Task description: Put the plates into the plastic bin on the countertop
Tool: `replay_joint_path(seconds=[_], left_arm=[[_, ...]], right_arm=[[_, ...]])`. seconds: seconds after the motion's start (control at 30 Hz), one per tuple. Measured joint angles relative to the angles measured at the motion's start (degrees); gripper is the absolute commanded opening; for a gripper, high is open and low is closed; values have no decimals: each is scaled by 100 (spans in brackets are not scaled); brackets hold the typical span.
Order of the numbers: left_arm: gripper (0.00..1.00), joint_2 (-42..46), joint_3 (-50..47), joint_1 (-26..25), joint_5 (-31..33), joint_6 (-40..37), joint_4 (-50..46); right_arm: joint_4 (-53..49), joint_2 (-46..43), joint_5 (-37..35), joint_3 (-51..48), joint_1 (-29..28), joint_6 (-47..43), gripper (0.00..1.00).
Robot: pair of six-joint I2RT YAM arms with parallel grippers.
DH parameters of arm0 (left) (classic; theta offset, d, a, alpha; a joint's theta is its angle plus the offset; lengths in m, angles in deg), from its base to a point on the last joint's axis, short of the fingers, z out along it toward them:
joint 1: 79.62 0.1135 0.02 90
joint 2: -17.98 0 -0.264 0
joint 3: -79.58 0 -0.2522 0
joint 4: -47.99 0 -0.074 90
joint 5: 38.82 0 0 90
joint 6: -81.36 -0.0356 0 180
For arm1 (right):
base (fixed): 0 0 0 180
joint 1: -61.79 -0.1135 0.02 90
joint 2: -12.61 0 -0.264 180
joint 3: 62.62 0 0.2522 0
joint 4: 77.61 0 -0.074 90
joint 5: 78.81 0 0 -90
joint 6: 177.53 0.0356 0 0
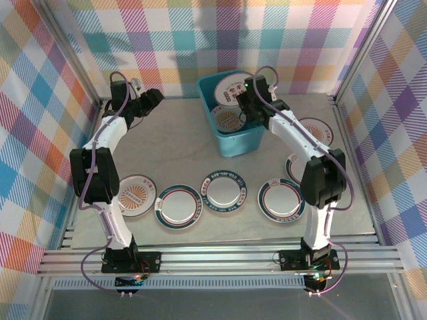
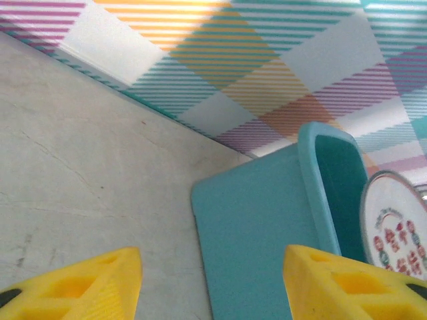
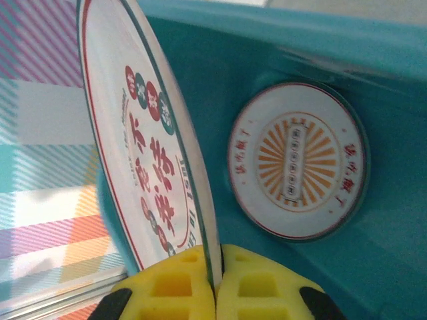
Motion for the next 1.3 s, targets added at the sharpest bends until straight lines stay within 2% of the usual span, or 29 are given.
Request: replay_joint_path(seconds=[0.27, 1.3], left_arm=[[58, 2, -116, 210, 181, -103, -2], [58, 2, -142, 516, 304, -321, -680]], right_arm=[[-922, 748, -15, 568, -79, 367, 0], [-2111, 2516, -717, 2371, -474, 2013, 0]])
